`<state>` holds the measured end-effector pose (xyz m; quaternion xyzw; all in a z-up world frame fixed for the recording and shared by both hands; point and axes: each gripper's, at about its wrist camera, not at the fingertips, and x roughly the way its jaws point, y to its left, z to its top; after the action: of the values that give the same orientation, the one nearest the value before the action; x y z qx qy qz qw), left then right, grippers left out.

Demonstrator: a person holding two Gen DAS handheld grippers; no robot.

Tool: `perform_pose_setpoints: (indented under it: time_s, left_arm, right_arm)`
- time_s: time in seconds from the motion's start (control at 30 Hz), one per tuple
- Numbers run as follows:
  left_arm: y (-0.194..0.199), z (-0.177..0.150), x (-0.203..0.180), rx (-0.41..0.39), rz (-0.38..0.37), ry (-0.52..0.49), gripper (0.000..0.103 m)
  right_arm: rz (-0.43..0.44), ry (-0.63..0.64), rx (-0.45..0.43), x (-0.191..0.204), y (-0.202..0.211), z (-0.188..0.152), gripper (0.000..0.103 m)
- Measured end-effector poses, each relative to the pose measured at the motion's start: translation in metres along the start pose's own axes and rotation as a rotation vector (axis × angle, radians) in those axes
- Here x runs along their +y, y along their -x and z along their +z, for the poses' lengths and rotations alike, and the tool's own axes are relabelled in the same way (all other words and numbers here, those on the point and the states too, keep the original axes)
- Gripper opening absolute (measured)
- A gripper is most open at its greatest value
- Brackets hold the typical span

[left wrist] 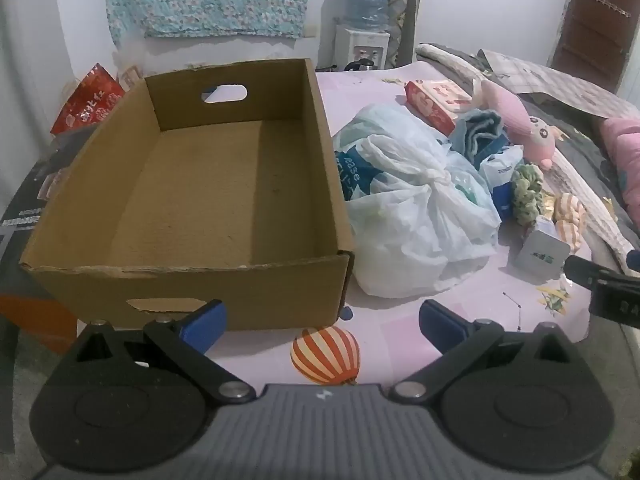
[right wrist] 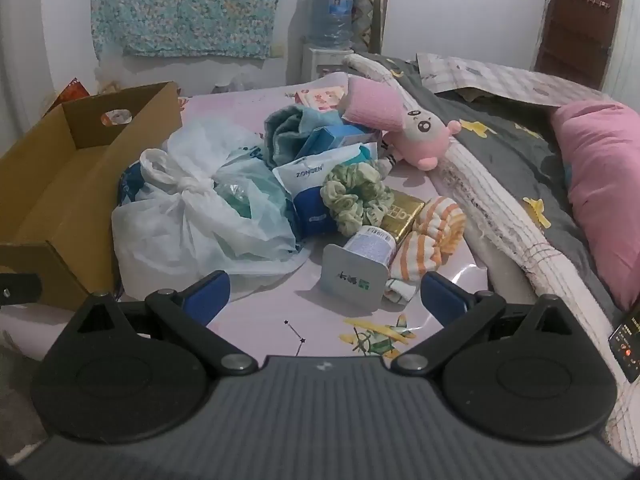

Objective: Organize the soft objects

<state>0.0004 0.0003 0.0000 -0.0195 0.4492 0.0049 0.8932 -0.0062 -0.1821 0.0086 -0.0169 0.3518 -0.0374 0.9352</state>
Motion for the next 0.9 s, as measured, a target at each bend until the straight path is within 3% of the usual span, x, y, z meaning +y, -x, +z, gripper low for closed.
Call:
perform_pose_setpoints:
  time_s: [0.5, 0.9]
  left_arm:
    - [0.001, 0.001, -0.013, 0.001, -0.074, -0.064, 0.103]
    - [0.002, 0.002, -0.015, -0.005, -0.083, -0.082, 0.103]
  right_arm:
    - [-0.012, 0.008, 0.031, -0.001, 0.001, 0.006, 0.102]
    - [-0.016, 0.004, 0.027, -0.001, 0.005, 0.007, 0.102]
